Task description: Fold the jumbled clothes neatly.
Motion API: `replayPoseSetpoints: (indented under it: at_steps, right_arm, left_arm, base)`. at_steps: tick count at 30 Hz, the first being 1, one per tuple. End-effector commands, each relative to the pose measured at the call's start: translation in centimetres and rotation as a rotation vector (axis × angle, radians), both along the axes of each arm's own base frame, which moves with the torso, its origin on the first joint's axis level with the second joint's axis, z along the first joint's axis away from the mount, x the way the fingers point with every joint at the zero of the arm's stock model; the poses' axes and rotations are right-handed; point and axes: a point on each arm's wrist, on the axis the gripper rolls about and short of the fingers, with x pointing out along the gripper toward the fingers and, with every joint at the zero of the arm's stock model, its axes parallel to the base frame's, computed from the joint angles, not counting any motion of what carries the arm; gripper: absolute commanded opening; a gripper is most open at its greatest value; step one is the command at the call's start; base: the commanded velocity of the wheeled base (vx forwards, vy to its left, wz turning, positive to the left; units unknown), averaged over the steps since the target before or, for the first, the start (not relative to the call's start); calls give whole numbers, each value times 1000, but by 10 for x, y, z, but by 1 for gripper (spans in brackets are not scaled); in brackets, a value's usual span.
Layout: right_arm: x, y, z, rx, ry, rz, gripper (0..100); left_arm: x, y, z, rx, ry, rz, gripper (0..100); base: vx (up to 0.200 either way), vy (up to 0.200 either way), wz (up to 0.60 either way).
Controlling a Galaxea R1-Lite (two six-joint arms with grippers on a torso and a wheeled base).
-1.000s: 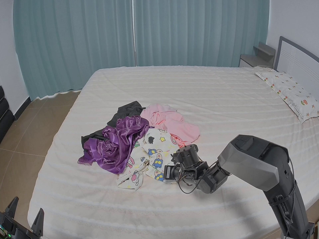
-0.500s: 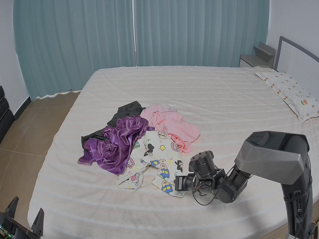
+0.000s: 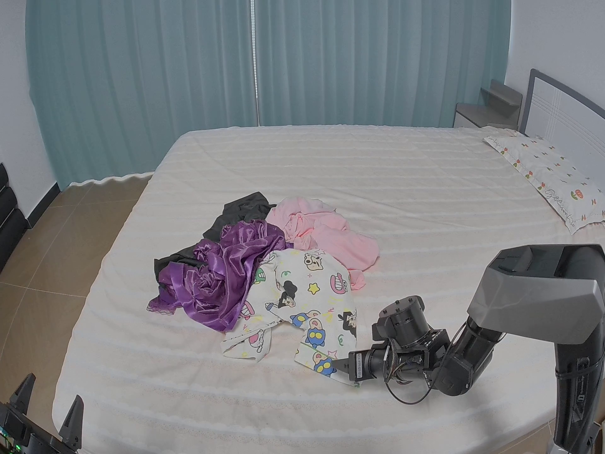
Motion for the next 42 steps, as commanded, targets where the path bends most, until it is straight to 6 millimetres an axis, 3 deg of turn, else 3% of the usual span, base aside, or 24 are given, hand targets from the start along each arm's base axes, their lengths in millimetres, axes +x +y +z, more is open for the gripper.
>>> replayPoseSetpoints:
  at_steps: [1,8,11,15,16,27,33,40,42]
  right_arm:
    - [-4,3,-6,-42,-9,11,100]
    - [-2,14,-17,-77,-29,5,100]
    - [2,35,-27,-66,-45,29,100]
    - [10,41,-29,-53,-64,19,100]
    - [10,41,-29,-53,-64,19,0]
    - [4,29,-20,-24,-97,-1,0]
    - [-9,15,7,129,-251,-22,0]
    - [-53,-9,51,264,-371,11,0]
    - [-58,-11,55,278,-384,17,0]
  left_arm:
    - [1,0,-5,-1,18,2,100]
    - [1,0,-5,-2,18,0,100]
    - [1,0,-5,-2,18,0,100]
    - [1,0,-5,-3,18,0,100]
    - [1,0,-5,-2,18,0,100]
    - [1,0,-5,-2,18,0,100]
    - [1,0,-5,-2,18,0,100]
    - [1,0,-5,-1,18,2,100]
    - [1,0,-5,-3,18,0,100]
  base:
    - [0,0,0]
    - [0,0,0]
    - [0,0,0]
    - [0,0,0]
    - [0,0,0]
    - [0,0,0]
    - [0,0,0]
    - [0,0,0]
    - [0,0,0]
